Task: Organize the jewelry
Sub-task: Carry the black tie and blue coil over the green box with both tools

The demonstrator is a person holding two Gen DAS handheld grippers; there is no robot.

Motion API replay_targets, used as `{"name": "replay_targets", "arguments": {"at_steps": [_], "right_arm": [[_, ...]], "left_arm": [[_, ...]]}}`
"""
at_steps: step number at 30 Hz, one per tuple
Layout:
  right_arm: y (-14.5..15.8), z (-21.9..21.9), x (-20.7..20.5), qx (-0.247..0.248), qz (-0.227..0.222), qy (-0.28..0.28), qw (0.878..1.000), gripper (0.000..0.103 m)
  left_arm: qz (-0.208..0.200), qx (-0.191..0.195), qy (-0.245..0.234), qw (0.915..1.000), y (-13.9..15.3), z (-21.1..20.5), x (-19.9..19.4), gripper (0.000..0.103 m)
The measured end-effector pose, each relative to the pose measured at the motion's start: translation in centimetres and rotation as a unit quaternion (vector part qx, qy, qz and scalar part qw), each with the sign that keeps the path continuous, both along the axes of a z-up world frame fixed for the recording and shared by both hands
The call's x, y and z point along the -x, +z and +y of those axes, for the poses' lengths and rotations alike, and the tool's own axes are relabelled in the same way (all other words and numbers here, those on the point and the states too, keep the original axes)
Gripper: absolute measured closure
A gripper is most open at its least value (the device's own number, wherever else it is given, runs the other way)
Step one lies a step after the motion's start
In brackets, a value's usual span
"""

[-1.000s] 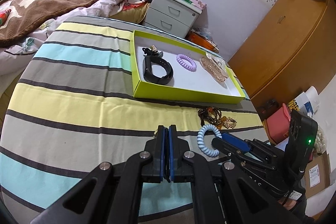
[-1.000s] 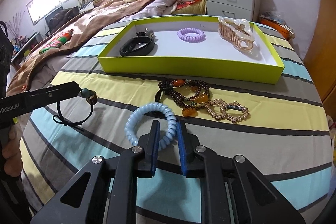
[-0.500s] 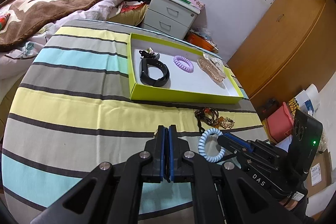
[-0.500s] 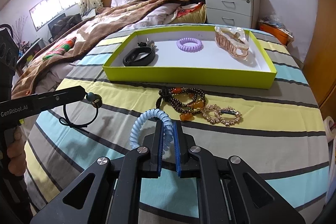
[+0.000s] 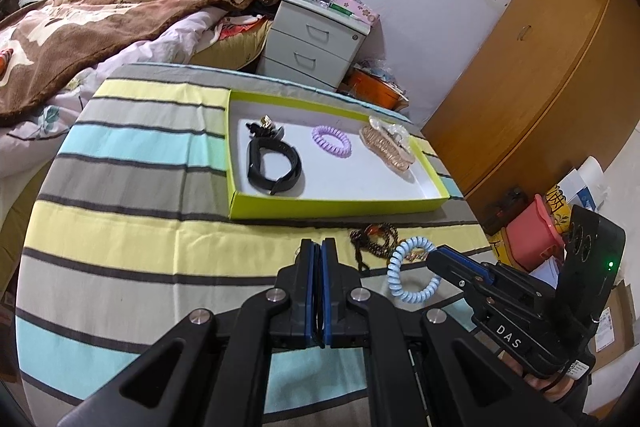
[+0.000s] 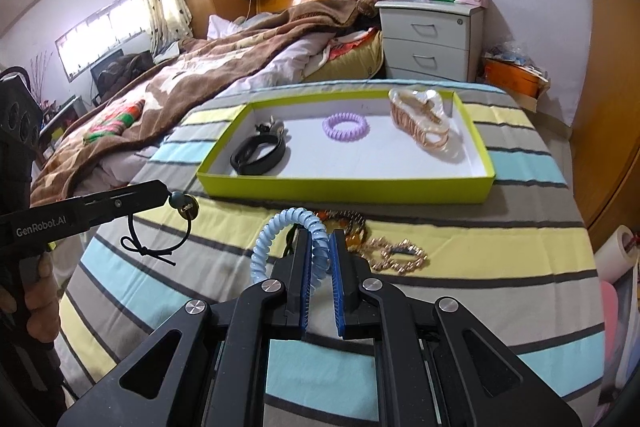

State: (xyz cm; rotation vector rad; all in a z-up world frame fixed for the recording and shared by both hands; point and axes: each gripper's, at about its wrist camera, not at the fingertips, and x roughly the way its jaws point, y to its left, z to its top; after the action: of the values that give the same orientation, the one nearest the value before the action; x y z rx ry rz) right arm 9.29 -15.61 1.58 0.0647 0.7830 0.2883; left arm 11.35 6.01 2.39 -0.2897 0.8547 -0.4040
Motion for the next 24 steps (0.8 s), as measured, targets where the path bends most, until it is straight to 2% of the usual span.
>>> {"name": "replay_targets", "arguments": {"at_steps": [13,24], "right_arm": [[2.3,-2.1,-2.6,-0.005,-0.019,-0.023,1.0,0.093],[2.2,-3.4,-6.3,0.004,-0.013,-0.045,0.999,0.093]], "left_arm": [[-0.018,-0.001,-0.015,0.9997,2.5,-2.1,-2.9,0.099],[-0.017,-0.001,-0.026,0.9995,3.1,-4.0,-6.6,0.099]]}}
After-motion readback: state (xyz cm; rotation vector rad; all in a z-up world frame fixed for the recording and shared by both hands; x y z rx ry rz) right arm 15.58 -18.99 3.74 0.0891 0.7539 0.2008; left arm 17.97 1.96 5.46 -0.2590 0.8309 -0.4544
